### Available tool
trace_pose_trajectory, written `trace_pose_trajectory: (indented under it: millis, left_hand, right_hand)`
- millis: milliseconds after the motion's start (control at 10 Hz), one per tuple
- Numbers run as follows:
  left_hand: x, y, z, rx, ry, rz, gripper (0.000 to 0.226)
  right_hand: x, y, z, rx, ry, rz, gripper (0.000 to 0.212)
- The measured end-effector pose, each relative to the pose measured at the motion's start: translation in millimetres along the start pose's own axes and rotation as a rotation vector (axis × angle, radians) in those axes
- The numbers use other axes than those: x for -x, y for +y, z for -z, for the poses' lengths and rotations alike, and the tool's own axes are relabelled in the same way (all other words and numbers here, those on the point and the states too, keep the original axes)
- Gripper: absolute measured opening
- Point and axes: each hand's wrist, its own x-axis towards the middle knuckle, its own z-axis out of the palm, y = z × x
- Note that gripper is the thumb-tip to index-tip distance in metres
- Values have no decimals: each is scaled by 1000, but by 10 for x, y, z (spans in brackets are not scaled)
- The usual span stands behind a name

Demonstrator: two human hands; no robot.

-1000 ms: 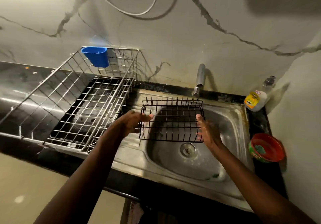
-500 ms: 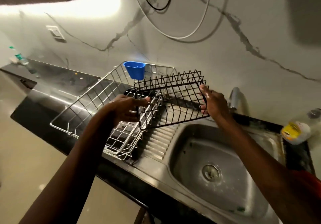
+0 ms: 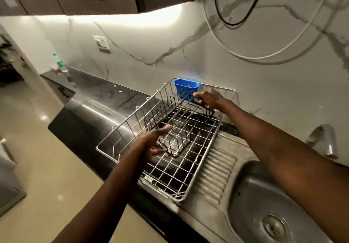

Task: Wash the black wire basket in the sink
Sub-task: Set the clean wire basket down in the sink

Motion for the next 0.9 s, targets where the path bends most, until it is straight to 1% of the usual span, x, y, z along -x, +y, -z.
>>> trace_pose_trajectory:
  millis: [100, 200, 300, 400, 500, 600, 700, 800, 900]
  left_hand:
    - [-248, -103, -20, -9, -24, 53, 50]
    - [-599, -251, -69, 28, -62, 142, 56]
    - [-780, -331, -103, 11, -81, 190, 64]
    - [-907, -379, -158, -15, -132, 267, 29]
    - [-937, -378, -195, -58, -148, 329, 22]
    - [-1044, -398, -190, -53, -192, 370, 64]
    - [-1091, -410, -179, -66, -217, 376, 86]
    - [-1046, -381, -140, -150, -176, 304, 78]
    - [-1060, -316, -107, -159, -51, 220, 94]
  right_hand:
    - [-241, 29, -208, 78, -87, -37, 31]
    - [-503, 145, -518, 111, -173, -127, 26]
    - [-684, 228, -708, 94, -195, -138, 25]
    - [-813, 344, -904, 209, -240, -127, 23]
    - [-865, 426, -927, 259, -239, -124, 19]
    - [-858, 452, -909, 319, -206, -144, 25]
    - [-877, 479, -916, 338, -197, -121, 28]
    - [-891, 524, -905, 388, -199, -80, 32]
    - [-841, 501, -862, 369, -164, -80, 45]
